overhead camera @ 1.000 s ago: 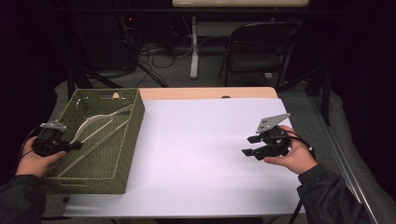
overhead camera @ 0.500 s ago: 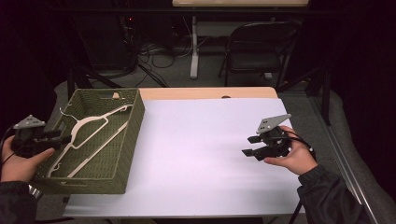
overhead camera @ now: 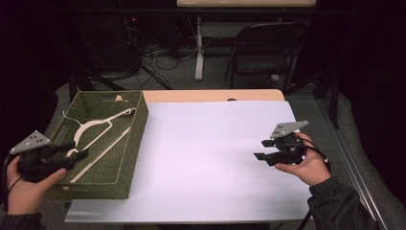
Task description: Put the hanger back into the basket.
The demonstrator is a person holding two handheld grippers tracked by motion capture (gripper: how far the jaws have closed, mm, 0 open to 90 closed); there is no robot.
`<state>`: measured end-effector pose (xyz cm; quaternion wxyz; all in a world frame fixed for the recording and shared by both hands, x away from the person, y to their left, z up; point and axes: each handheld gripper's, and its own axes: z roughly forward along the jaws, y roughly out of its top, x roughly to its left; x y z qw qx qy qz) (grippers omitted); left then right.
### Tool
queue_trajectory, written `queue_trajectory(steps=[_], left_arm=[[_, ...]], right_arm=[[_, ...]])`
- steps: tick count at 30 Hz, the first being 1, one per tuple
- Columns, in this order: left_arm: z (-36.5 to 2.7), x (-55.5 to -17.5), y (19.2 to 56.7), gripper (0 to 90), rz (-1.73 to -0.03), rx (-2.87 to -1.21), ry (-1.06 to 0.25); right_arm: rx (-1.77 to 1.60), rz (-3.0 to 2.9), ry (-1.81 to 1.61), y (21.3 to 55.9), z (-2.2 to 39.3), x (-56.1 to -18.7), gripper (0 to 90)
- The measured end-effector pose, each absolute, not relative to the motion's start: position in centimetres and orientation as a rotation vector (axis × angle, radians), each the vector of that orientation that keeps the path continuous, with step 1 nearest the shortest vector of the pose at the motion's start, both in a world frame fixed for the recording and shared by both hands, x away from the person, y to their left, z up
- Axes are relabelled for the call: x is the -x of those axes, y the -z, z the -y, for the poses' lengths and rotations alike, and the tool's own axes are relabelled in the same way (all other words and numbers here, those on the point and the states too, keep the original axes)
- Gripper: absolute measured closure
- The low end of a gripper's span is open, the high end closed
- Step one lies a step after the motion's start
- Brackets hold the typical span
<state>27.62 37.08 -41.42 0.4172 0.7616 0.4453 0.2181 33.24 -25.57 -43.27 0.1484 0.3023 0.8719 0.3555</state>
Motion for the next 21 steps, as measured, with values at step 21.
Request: queue_trajectory(steps=[21], left_arm=[[-23.7, -25.3, 46.7, 41.6, -0.853, -2.018, -0.388]], right_arm=[[-1.09, -2.329, -1.005, 48.1, 27.8, -30.4, 44.0]])
